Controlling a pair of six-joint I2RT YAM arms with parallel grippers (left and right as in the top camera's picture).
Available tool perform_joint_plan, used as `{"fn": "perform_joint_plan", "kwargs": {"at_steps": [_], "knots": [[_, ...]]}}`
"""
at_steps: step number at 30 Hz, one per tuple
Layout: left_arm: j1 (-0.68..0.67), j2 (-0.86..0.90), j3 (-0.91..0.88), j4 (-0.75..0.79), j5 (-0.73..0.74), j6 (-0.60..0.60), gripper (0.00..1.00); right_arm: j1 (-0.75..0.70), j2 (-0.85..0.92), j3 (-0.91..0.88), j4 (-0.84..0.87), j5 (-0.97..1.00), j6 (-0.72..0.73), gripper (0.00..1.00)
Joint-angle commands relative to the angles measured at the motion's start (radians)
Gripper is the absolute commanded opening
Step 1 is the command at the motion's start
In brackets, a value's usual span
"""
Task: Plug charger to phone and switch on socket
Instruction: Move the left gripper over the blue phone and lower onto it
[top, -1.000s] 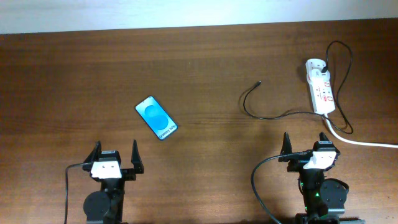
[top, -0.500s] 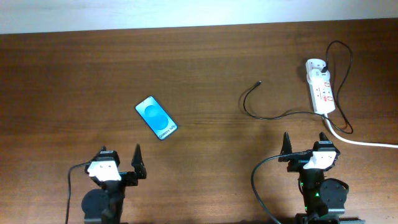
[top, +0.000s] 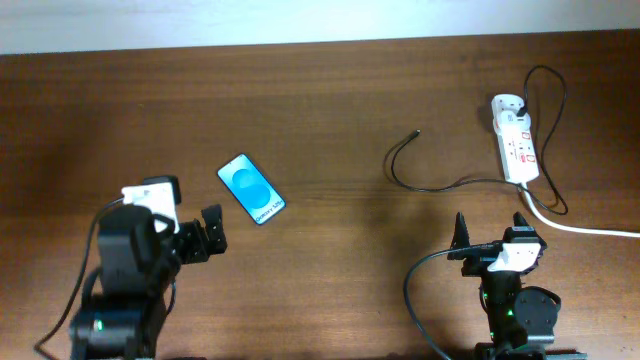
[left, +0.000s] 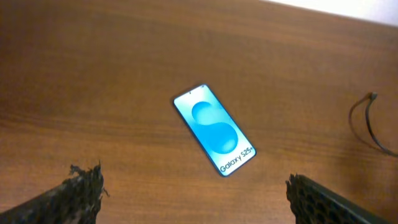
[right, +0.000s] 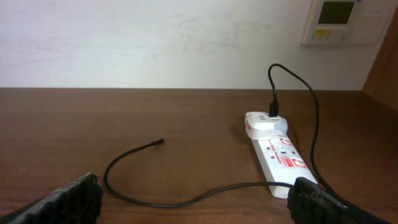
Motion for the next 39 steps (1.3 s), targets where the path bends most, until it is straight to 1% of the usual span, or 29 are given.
{"fn": "perform_joint_plan", "kwargs": {"at_steps": [1,2,5,7,9,13,14,15,18,19,20,22,24,25,27,29,34,39], "knots": [[-0.006,0.159,0.097,-0.035,0.072,-0.008,0.99,0.009,-0.006,-0.005,-0.004,-0.009,-0.006,0.99],[-0.006,0.197,0.097,-0.034,0.079,-0.008,0.99,0.009,-0.006,-0.005,-0.004,-0.009,-0.007,0.99],[-0.006,0.316,0.097,-0.043,0.229,-0.008,0.99,0.009,-0.006,-0.005,-0.004,-0.009,-0.006,0.99],[-0.006,0.356,0.097,-0.032,0.322,-0.008,0.99,0.009,-0.006,-0.005,-0.004,-0.009,-0.006,0.98],[-0.006,0.365,0.097,0.000,0.359,-0.011,0.99,0.009,-0.006,-0.005,-0.004,-0.009,-0.006,0.99],[-0.007,0.365,0.125,0.011,0.359,-0.166,0.99,0.009,-0.006,-0.005,-0.004,-0.009,-0.006,0.99],[-0.008,0.365,0.139,0.011,0.354,-0.179,0.99,0.009,-0.006,-0.005,-0.004,-0.009,-0.007,0.99],[-0.024,0.365,0.168,0.011,0.305,-0.241,0.99,0.009,-0.006,-0.005,-0.004,-0.009,-0.006,0.99],[-0.141,0.385,0.270,-0.019,0.061,-0.381,1.00,0.009,-0.006,-0.005,-0.004,-0.009,-0.006,0.99],[-0.187,0.414,0.329,-0.055,-0.026,-0.426,1.00,0.009,-0.006,-0.005,-0.004,-0.009,-0.006,0.99],[-0.216,0.462,0.397,-0.098,-0.069,-0.455,1.00,0.009,-0.006,-0.005,-0.004,-0.009,-0.006,0.99],[-0.231,0.576,0.525,-0.184,-0.084,-0.467,1.00,0.009,-0.006,-0.005,-0.004,-0.009,-0.006,0.99],[-0.231,0.761,0.711,-0.323,-0.096,-0.477,0.99,0.009,-0.006,-0.005,-0.004,-0.009,-0.007,0.99],[-0.231,0.822,0.766,-0.357,-0.096,-0.478,0.99,0.009,-0.006,-0.005,-0.004,-0.009,-0.006,0.98],[-0.230,0.929,0.836,-0.385,-0.100,-0.517,0.99,0.009,-0.006,-0.005,-0.004,-0.009,-0.006,0.99],[-0.229,1.020,0.843,-0.381,-0.100,-0.575,0.99,0.009,-0.006,-0.005,-0.004,-0.009,-0.006,0.99],[-0.227,1.153,0.842,-0.376,-0.100,-0.578,0.99,0.009,-0.006,-0.005,-0.004,-0.009,-0.006,0.99],[-0.166,1.260,0.842,-0.374,-0.099,-0.602,0.99,0.009,-0.006,-0.005,-0.004,-0.009,-0.006,0.99]]}}
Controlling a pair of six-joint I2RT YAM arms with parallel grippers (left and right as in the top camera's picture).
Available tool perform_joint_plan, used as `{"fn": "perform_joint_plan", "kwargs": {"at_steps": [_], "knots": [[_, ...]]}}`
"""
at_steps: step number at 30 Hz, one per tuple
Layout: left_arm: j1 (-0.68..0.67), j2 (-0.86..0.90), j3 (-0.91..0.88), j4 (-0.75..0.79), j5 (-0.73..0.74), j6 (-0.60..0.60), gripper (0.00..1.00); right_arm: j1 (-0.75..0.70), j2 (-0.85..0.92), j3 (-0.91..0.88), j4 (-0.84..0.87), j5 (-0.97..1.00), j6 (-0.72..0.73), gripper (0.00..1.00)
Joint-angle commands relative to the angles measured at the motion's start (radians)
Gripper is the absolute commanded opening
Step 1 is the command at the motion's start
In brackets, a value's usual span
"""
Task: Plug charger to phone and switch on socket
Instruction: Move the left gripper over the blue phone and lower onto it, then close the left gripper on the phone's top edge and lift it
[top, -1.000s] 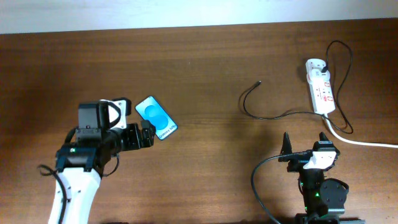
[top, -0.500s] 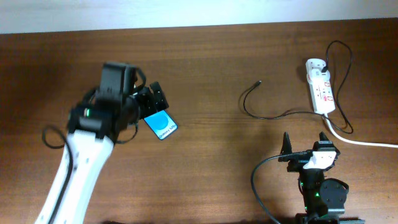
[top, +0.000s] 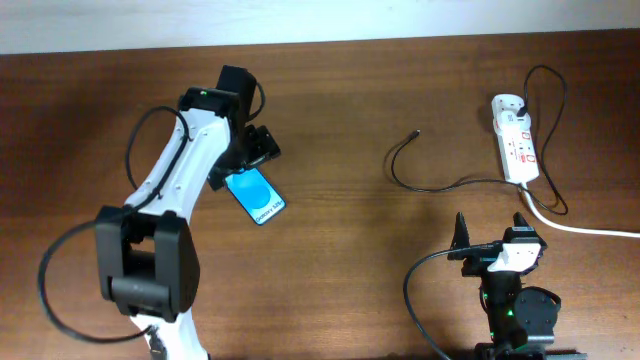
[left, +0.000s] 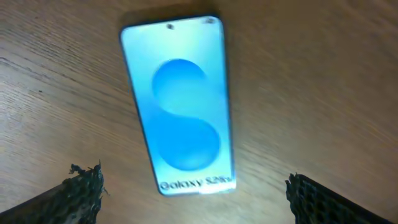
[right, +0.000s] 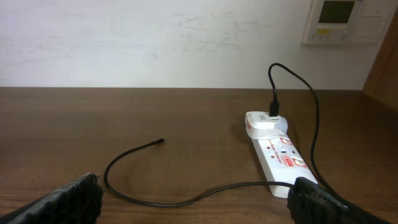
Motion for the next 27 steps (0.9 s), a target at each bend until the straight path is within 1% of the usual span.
{"fn": "perform_joint_plan", "kwargs": {"at_steps": [1,3,4,8,11,12,18,23,27], "knots": [[0.044,0.074,0.018,0.001,-0.014,-0.076,0.99,0.009,-0.006,-0.005,-0.004,-0.009,-0.005,0.99],[0.046,0.102,0.018,0.007,-0.013,-0.121,0.99,0.009,-0.006,-0.005,-0.004,-0.009,-0.005,0.98],[0.045,0.121,0.018,0.006,-0.013,-0.123,0.98,0.009,-0.006,-0.005,-0.004,-0.009,-0.006,0.99],[0.045,0.146,0.006,0.021,-0.011,-0.123,0.99,0.009,-0.006,-0.005,-0.004,-0.009,-0.005,0.99],[0.045,0.146,-0.016,0.075,-0.010,-0.123,0.99,0.009,-0.006,-0.005,-0.004,-0.009,-0.005,0.98],[0.045,0.146,-0.034,0.105,-0.010,-0.123,0.99,0.009,-0.006,-0.005,-0.004,-0.009,-0.005,0.99],[0.044,0.146,-0.099,0.142,-0.011,-0.123,0.99,0.009,-0.006,-0.005,-0.004,-0.009,-0.005,0.99],[0.043,0.146,-0.198,0.235,0.001,-0.122,0.99,0.009,-0.006,-0.005,-0.004,-0.009,-0.005,0.99],[0.043,0.146,-0.224,0.234,0.017,-0.123,0.99,0.009,-0.006,-0.005,-0.004,-0.009,-0.005,0.99]]}}
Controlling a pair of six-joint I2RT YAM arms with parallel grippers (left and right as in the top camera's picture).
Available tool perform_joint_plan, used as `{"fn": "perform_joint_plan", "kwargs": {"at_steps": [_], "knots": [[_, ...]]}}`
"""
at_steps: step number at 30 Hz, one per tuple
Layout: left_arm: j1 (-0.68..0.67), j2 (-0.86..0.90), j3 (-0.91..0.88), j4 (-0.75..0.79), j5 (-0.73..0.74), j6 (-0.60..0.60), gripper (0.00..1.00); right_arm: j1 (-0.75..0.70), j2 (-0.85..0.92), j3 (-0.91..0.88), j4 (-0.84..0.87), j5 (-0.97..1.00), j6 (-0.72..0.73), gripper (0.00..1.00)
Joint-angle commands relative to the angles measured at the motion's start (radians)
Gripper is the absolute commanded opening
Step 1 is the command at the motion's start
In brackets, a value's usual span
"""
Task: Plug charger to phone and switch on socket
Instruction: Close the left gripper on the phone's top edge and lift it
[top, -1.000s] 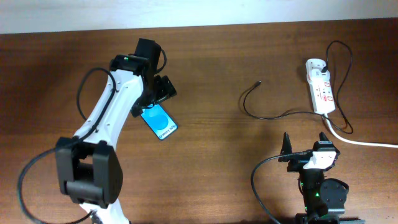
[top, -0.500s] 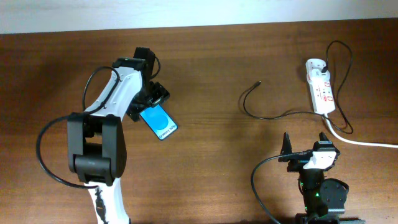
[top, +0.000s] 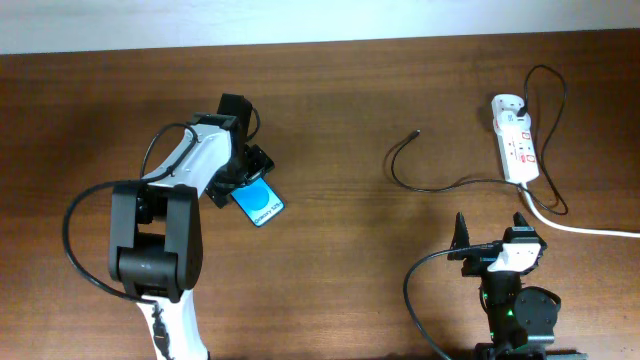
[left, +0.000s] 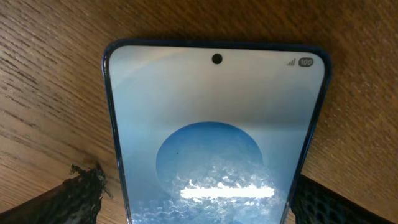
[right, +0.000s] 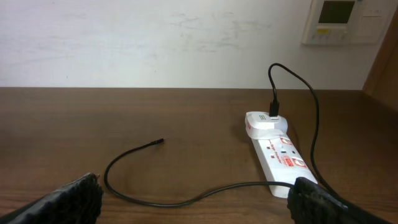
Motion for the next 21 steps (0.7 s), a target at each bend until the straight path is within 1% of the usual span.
{"fn": "perform_joint_plan", "kwargs": {"at_steps": [1,3,4,6,8,11,13,14,15,17,18,19,21], "knots": [[0.001,0.031,-0.048,-0.005,0.021,-0.016,0.99,0.009,-0.006,-0.005,-0.004,-0.009,-0.006,0.99],[0.001,0.031,-0.048,-0.017,0.037,-0.011,0.99,0.009,-0.006,-0.005,-0.004,-0.009,-0.006,0.99],[0.001,0.031,-0.048,-0.017,0.116,0.039,0.99,0.009,-0.006,-0.005,-0.004,-0.009,-0.006,0.98],[0.001,0.031,-0.048,-0.017,0.153,0.070,0.99,0.009,-0.006,-0.005,-0.004,-0.009,-0.006,0.99],[0.001,0.031,-0.048,-0.029,0.155,0.071,0.99,0.009,-0.006,-0.005,-0.004,-0.009,-0.006,0.99],[0.000,0.031,-0.048,-0.033,0.155,0.124,0.99,0.009,-0.006,-0.005,-0.004,-0.009,-0.006,0.99],[0.001,0.031,-0.048,-0.032,0.151,0.134,0.99,0.009,-0.006,-0.005,-0.004,-0.009,-0.006,0.99],[0.001,0.031,-0.048,-0.032,0.151,0.134,0.96,0.009,-0.006,-0.005,-0.004,-0.009,-0.006,0.99],[0.001,0.031,-0.048,-0.032,0.151,0.134,0.90,0.009,-0.006,-0.005,-0.004,-0.009,-0.006,0.99],[0.001,0.031,-0.048,-0.031,0.151,0.134,0.83,0.009,-0.006,-0.005,-0.004,-0.009,-0.006,0.99],[0.001,0.031,-0.048,-0.031,0.151,0.134,0.77,0.009,-0.006,-0.005,-0.004,-0.009,-0.006,0.98],[0.000,0.031,-0.048,-0.032,0.151,0.134,0.73,0.009,-0.006,-0.005,-0.004,-0.009,-0.006,0.99],[0.001,0.031,-0.048,-0.032,0.151,0.134,0.68,0.009,-0.006,-0.005,-0.004,-0.009,-0.006,0.99]]}}
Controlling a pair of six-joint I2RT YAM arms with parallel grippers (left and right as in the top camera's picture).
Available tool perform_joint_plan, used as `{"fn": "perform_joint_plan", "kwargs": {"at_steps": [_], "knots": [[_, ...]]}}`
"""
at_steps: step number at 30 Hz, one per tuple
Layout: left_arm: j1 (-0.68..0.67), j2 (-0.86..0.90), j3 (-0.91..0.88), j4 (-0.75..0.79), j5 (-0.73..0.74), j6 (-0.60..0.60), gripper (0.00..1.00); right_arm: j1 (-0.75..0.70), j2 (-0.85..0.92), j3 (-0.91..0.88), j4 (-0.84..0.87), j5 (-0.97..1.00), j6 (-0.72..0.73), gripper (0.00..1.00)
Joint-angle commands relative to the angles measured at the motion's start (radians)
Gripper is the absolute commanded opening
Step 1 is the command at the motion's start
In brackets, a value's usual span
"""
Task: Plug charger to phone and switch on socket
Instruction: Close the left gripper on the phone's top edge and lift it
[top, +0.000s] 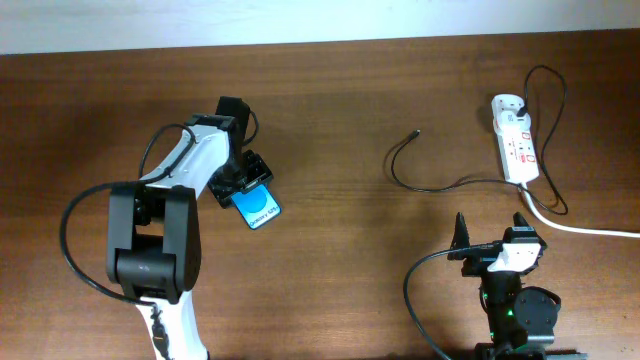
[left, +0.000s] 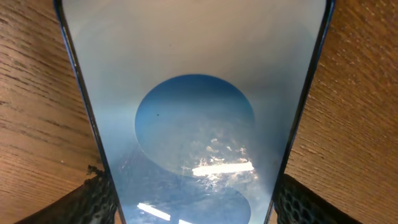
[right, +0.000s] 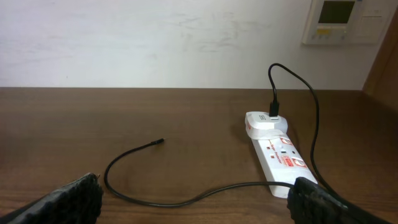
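Observation:
The blue-screened phone (top: 261, 210) lies on the wooden table, left of centre. My left gripper (top: 243, 183) stands over its upper end, shut on the phone. In the left wrist view the phone (left: 193, 93) fills the frame, and both fingers (left: 93, 199) press against its long edges. The black charger cable (top: 440, 185) curls right of centre, with its free plug tip (top: 417, 131) bare on the table. The cable runs to the white power strip (top: 515, 140) at far right. My right gripper (top: 497, 245) rests open near the front edge, and the cable (right: 174, 202) lies beyond it.
A white adapter (right: 266, 122) sits in the far end of the power strip (right: 280, 158), with a black lead looping up from it. The strip's white mains cord (top: 590, 230) runs off the right edge. A white wall with a thermostat (right: 339, 18) stands behind the table.
My left gripper's fingers have closed against the phone's edges and sit further along its body. The phone has shifted slightly on the table. The right arm has not moved.
My left gripper started open at the front left, with the phone lying ahead of it. Then it was over the phone's far end, then low with its fingers astride the top edge. Now it is shut on the phone. The right arm, cable and strip stayed still.

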Motion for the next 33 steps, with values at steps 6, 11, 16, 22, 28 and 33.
{"fn": "perform_joint_plan", "kwargs": {"at_steps": [6,11,16,22,28,33], "knots": [[-0.003,0.039,-0.038,0.013,0.056,0.013,0.63,0.009,-0.006,-0.005,-0.004,-0.009,-0.006,0.99],[-0.003,0.038,0.002,-0.020,0.056,0.016,0.57,0.009,-0.006,-0.005,-0.004,-0.009,-0.006,0.99],[-0.003,0.032,0.083,-0.087,0.060,0.061,0.56,0.009,-0.006,-0.005,-0.004,-0.009,-0.006,0.98],[-0.003,0.031,0.153,-0.183,0.060,0.084,0.56,0.009,-0.006,-0.005,-0.004,-0.009,-0.006,0.99],[-0.003,0.031,0.222,-0.312,0.132,0.156,0.56,0.009,-0.006,-0.005,-0.004,-0.009,-0.006,0.99],[-0.003,0.031,0.222,-0.364,0.192,0.216,0.55,0.009,-0.006,-0.005,-0.004,-0.009,-0.006,0.99]]}}
